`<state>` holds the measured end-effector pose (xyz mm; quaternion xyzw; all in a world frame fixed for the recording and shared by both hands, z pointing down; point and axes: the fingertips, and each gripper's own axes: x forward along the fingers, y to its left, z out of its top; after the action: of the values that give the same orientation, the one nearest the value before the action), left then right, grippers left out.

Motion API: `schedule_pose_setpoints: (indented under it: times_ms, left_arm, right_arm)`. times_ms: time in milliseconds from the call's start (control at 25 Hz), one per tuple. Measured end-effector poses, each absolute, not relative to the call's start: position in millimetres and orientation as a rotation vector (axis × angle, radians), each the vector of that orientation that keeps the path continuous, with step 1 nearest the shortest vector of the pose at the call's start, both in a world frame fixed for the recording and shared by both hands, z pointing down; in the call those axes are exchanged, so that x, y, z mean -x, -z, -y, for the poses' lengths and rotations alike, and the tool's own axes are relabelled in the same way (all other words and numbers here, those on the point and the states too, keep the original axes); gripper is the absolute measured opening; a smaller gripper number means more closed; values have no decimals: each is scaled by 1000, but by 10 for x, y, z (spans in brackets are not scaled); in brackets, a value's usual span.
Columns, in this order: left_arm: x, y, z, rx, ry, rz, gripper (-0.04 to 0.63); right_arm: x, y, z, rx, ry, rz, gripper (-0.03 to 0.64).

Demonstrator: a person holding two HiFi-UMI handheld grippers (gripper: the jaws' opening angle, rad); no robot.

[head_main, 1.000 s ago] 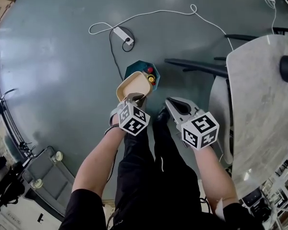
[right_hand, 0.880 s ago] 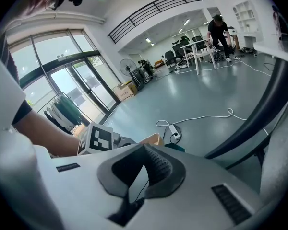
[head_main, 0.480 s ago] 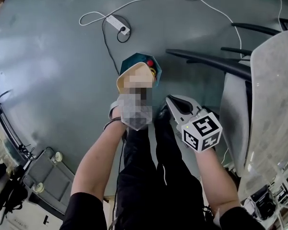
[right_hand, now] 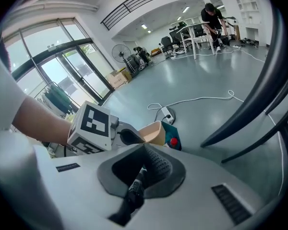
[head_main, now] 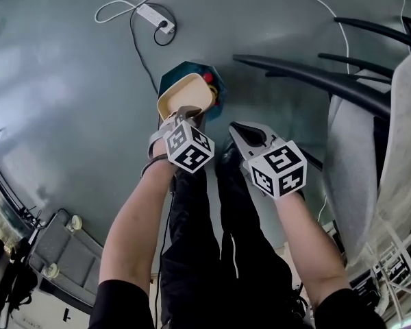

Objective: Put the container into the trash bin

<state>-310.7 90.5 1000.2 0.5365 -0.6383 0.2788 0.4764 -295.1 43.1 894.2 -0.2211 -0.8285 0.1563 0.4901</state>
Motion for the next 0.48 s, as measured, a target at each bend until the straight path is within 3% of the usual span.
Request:
schedule_pose_setpoints:
  times_ms: [80,120,160,200,480]
  left_arm:
    - [3070,-10092,-861,-1328,-651,1519,32]
    - [3032,-10126,-848,-1336,-626,1488,72]
    - [2998,-10146,-846,-1335,-603,1466,204]
    - [2979,-10142,-856,-1324,-581,1466,250]
    - [3004,-9523,-1062,-1198,-361,1614,220]
  right_arm:
    - [2921,-8985,-437,540,-383,2007,-6]
    - [2910,-9000,-444,542,-387,2006,-6]
    - [2901,-9007,-453,542,-392,2005,-6]
    - [2890,-9002,-464,542,-399,2005,-5]
    - [2860,-8510,-534,556,-420,2015,-5]
